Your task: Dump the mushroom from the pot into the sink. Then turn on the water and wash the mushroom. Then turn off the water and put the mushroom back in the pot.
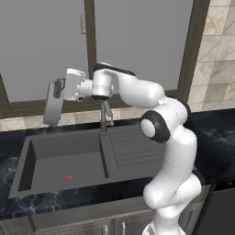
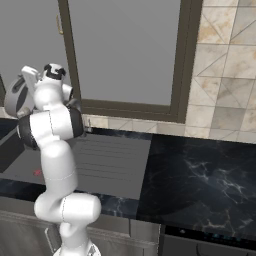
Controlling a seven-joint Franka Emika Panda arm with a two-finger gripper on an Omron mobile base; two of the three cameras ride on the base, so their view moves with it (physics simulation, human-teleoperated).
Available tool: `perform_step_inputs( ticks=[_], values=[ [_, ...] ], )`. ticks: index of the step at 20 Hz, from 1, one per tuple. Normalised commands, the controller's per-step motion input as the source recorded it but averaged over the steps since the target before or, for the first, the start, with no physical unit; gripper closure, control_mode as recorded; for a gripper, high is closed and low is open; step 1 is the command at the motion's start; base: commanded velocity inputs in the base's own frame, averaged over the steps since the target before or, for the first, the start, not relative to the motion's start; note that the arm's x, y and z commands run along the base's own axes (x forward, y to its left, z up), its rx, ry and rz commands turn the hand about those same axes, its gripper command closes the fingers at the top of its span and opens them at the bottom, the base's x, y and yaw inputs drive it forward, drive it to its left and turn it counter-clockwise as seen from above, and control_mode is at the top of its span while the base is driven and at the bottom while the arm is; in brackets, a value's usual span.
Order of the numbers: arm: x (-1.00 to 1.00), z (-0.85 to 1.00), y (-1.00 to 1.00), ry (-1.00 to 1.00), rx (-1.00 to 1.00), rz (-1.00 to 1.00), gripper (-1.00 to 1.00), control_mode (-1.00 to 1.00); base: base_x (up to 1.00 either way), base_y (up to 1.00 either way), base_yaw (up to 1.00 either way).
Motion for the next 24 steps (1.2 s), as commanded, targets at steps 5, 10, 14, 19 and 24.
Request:
perform_step_inputs(
  ticks=[5,10,14,19,24],
  values=[
    [0.06,0.1,-0.04,0.05,0.05,0.0,1.0,-1.0,0.0,0.0,0.0],
    [0.02,0.12,0.0,0.06,0.08,0.0,1.0,-1.0,0.0,0.0,0.0],
    [0.01,0.16,-0.02,0.05,0.08,0.0,1.0,-1.0,0.0,0.0,0.0],
    [0.0,0.18,-0.01,0.0,0.01,0.0,1.0,-1.0,0.0,0.0,0.0],
    [-0.01,0.23,0.03,-0.01,-0.09,-0.01,1.0,-1.0,0.0,0.0,0.0]
  ],
)
